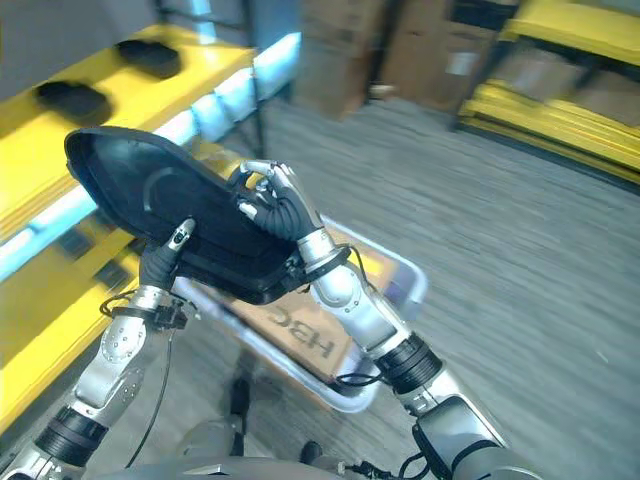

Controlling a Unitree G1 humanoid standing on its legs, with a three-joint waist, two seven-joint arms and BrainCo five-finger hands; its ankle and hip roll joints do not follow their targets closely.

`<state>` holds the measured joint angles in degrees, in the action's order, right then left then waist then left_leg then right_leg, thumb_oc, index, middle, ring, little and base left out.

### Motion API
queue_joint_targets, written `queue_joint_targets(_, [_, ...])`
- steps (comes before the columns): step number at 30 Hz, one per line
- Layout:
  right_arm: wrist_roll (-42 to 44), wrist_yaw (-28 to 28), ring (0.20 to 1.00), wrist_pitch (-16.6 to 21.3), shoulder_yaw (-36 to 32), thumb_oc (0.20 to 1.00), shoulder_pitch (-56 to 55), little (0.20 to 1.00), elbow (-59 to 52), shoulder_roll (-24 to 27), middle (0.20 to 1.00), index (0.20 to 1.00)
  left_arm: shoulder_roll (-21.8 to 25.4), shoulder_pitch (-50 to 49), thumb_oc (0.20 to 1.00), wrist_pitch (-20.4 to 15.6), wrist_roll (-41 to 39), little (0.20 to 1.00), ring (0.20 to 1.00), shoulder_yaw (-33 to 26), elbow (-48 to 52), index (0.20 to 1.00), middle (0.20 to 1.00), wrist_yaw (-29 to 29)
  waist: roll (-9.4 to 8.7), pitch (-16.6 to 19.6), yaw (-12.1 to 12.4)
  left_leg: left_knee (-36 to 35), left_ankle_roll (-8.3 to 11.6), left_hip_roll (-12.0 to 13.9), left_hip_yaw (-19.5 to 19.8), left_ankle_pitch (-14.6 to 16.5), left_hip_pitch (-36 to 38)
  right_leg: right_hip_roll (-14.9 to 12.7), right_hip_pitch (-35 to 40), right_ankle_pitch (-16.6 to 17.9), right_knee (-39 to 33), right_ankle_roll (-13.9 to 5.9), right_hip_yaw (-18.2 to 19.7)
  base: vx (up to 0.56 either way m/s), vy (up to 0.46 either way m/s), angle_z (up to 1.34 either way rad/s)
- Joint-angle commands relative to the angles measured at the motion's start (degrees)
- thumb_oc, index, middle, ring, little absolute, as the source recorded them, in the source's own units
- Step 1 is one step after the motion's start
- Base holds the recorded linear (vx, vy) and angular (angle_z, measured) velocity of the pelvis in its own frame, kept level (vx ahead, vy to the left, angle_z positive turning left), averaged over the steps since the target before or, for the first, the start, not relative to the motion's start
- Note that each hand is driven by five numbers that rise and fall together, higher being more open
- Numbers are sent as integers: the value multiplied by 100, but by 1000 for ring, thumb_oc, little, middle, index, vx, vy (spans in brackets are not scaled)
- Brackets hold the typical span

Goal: Move parts from the plastic box to the shelf.

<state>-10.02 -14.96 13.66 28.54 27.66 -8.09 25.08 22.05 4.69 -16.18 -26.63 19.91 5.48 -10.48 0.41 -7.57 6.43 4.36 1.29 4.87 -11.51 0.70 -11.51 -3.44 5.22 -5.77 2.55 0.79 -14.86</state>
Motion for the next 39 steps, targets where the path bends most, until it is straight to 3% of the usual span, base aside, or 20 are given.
queue_joint_targets(1, [513, 415, 200, 453, -134, 200, -353, 200, -392, 281, 200, 200, 368, 505, 200, -623, -76, 200, 200, -737, 318, 200, 200, 240, 86, -4, -236, 237, 670, 984, -1220, -137, 650, -241, 101, -977, 398, -637, -28, 23, 75, 218])
queue_joint_targets(3, [587, 417, 200, 440, -214, 200, -485, 200, -462, 275, 200, 200, 417, 546, 200, -582, -122, 200, 200, -701, 263, 200, 200, 282, 165, 54, -268, 153, 784, 1081, -1624, -167, 745, -363, 218, -978, 343, -719, -323, 101, 109, 206])
queue_joint_targets(6, [660, 458, 200, 415, -244, 200, -565, 200, -527, 243, 200, 200, 486, 544, 200, -542, -87, 200, 200, -699, 215, 200, 200, 282, 229, 96, -299, 93, 801, 998, -1622, -185, 781, -473, 327, -925, 244, -803, -548, 112, 174, 108])
queue_joint_targets(9, [801, 539, 200, 379, -182, 200, -594, 200, -508, 91, 200, 200, 663, 498, 200, -497, 214, 200, 200, -811, 272, 200, 200, 220, 243, 171, -280, 132, 596, 545, -1352, 73, 720, -951, 471, -754, 275, -1033, -684, 192, 378, 83])
queue_joint_targets(11, [824, 535, 200, 350, -154, 200, -608, 200, -478, 30, 200, 200, 706, 592, 200, -515, 333, 200, 200, -764, 310, 200, 200, 168, 216, 230, -249, 179, 387, 172, -1174, 277, 725, -1371, 459, -471, 545, -1174, -706, 206, 420, 65])
queue_joint_targets(13, [863, 537, 200, 278, -82, 200, -514, 200, -415, -37, 200, 200, 710, 879, 200, -535, 367, 200, 200, -563, 268, 200, 200, 111, 229, 172, -363, 101, 61, -372, -940, 474, 905, -2038, 61, 801, 1604, -1269, -424, 161, 406, 56])
queue_joint_targets(14, [863, 535, 200, 278, -82, 200, -501, 200, -411, -36, 200, 200, 708, 895, 200, -539, 369, 200, 200, -563, 258, 200, 200, 106, 215, 169, -364, 85, 31, -414, -945, 475, 900, -2084, 22, 814, 1648, -1309, -395, 72, 306, 70])
queue_joint_targets(15, [857, 518, 200, 280, -167, 200, -542, 200, -452, -42, 200, 200, 729, 1049, 200, -565, 410, 200, 200, -446, 187, 200, 200, 139, 260, 109, -536, -26, -126, -532, -811, 414, 913, -1981, -318, 1325, 2030, -1252, 180, 24, 150, 99])
queue_joint_targets(16, [857, 518, 200, 280, -167, 200, -542, 200, -453, -42, 200, 200, 728, 1049, 200, -565, 410, 200, 200, -445, 186, 200, 200, 139, 259, 112, -531, -26, -126, -533, -816, 414, 911, -1982, -326, 1324, 2034, -1253, 187, 189, 207, 117])
queue_joint_targets(17, [903, 591, 200, 283, -215, 200, -584, 200, -490, -54, 200, 200, 703, 1222, 200, -579, 384, 200, 200, -308, -10, 200, 200, 191, 345, 90, -680, -112, -135, -509, -528, 396, 966, -1333, -523, 810, 2118, -1191, 1093, 155, 78, 131])
queue_joint_targets(19, [904, 593, 200, 282, -219, 200, -582, 200, -492, -49, 200, 200, 699, 1232, 200, -584, 384, 200, 200, -304, -18, 200, 200, 191, 362, 106, -650, -120, -130, -484, -550, 380, 946, -1307, -559, 835, 2108, -1178, 1116, 151, 65, 91])
queue_joint_targets(20, [929, 565, 200, 319, -242, 200, -518, 200, -485, -41, 200, 200, 785, 1231, 200, -608, 415, 200, 200, -331, -185, 200, 200, 211, 466, 88, -697, -272, -125, -453, -492, 390, 1020, -1005, -856, 408, 2036, -1173, 1310, 298, 69, 40])
queue_joint_targets(21, [993, 603, 200, 365, -317, 200, -624, 200, -561, 25, 200, 200, 804, 1284, 200, -629, 328, 200, 200, -340, -365, 200, 200, 244, 525, 9, -911, -338, -115, -418, -291, 424, 1153, -277, -1200, -421, 1982, -1081, 1660, 352, 59, 20])
queue_joint_targets(25, [986, 536, 200, 377, -400, 200, -641, 200, -461, 84, 200, 200, 570, 1489, 200, -629, 359, 200, 200, -181, -539, 200, 200, 176, 504, -72, -1073, -359, -94, -589, 103, 550, 1249, 459, -1328, -402, 1501, -1008, 2263, 165, -33, 66])
queue_joint_targets(26, [988, 533, 332, 381, -426, 332, -670, 332, -444, 94, 332, 332, 549, 1489, 200, -631, 401, 200, 200, -161, -529, 200, 200, 187, 476, -84, -1101, -318, -93, -648, 111, 602, 1293, 451, -1192, -358, 1298, -958, 2227, 188, -114, 66])
queue_joint_targets(27, [1013, 574, 1000, 396, -448, 1000, -728, 1000, -460, 147, 1000, 1000, 576, 1451, 200, -612, 474, 200, 200, -210, -485, 200, 200, 186, 450, -97, -1092, -209, -98, -666, 98, 710, 1323, 390, -1113, -365, 1227, -892, 2049, 164, -147, 46])
queue_joint_targets(29, [1036, 611, 1000, 450, -524, 1000, -933, 1000, -510, 240, 1000, 1000, 557, 1312, 200, -600, 449, 200, 200, -270, -426, 200, 200, 314, 453, -67, -1125, 79, -49, -661, 69, 894, 1342, 373, -994, -432, 1149, -856, 2043, 187, -192, 42])
queue_joint_targets(32, [1168, 760, 1000, 422, -557, 1000, -970, 1000, -557, 411, 1000, 1000, 542, 1170, 200, -566, 613, 200, 200, -420, -365, 200, 200, 225, 452, -256, -1003, 2476, 438, -551, 220, 826, 593, 296, -560, -541, 1000, -607, 2212, 142, -141, 13])
queue_joint_targets(35, [1192, 780, 1000, 391, -603, 1000, -1006, 1000, -526, 495, 1000, 1000, 601, 1101, 200, -544, 891, 200, 200, -525, -379, 200, 200, 95, 433, -295, -908, 2974, 503, -637, 482, 685, 300, 291, -442, -566, 913, -512, 2378, 71, -10, -31])
queue_joint_targets(39, [1280, 853, 1000, 383, -749, 1000, -1250, 1000, -506, 574, 1000, 1000, 876, 996, 200, -468, 1419, 200, 200, -812, -393, 200, 200, -113, 366, -212, -827, 2256, 452, -207, 515, 838, 296, 151, -341, -624, 772, -606, 2617, 153, 72, -66])
